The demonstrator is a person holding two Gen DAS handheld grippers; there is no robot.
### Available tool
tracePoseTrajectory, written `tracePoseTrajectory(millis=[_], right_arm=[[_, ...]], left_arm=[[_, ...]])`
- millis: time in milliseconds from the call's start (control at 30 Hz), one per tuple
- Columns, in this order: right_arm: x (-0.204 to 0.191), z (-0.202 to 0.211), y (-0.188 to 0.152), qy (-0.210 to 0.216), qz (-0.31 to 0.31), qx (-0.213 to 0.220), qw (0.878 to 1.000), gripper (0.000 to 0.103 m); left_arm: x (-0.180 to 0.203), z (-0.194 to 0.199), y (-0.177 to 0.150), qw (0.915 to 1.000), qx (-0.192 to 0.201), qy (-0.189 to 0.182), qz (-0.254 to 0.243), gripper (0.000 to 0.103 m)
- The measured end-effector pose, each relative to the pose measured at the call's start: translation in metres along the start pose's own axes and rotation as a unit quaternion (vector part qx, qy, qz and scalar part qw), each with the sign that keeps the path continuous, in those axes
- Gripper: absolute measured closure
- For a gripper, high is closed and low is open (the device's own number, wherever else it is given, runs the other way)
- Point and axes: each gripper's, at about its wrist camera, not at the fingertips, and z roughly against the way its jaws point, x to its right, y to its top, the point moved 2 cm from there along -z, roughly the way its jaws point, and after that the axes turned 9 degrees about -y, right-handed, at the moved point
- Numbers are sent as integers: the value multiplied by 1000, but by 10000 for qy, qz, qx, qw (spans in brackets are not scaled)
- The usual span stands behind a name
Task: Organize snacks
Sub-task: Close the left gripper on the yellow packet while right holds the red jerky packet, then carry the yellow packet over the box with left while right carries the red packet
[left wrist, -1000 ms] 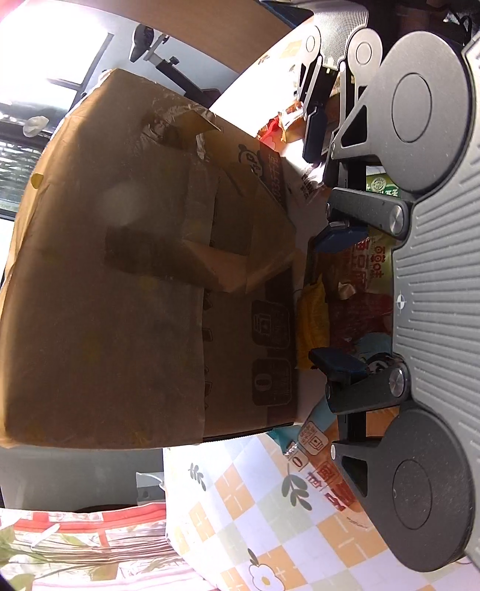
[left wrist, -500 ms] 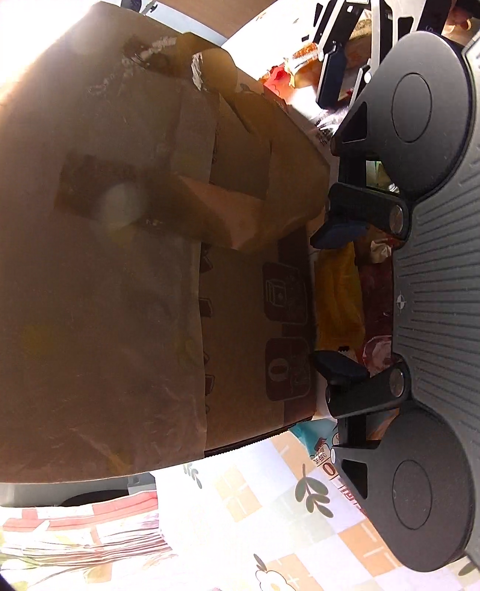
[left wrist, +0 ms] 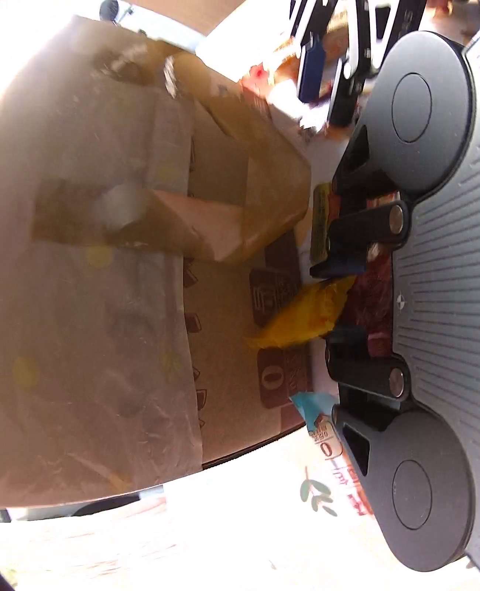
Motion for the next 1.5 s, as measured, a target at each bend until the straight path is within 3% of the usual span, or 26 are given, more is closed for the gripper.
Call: tracePoseTrajectory(millis=[133,467,833,1100,1333,1500], right_arm=[[0,0,0,1,-2,-1,10000,62],[3,7,1,119,-171,-2,9998,62],[11,56,6,401,-34,233,9989,63],[14,103,28,318,17,1016,9943,62],[28,140,81,366,-163,1980,9794,62],[37,142,127,273,-104,2458,9689,62]], left_arm=[[10,17,-8,9996,116,-138,-216,88],[20,65,-16,9978,455,-454,-189,88],[30,85,-21,9966,443,-615,-323,88],[38,127,5,9894,961,-875,-654,88],[47,160,54,9779,1579,-1022,-918,88],[60,164,96,9707,1887,-998,-1101,88]])
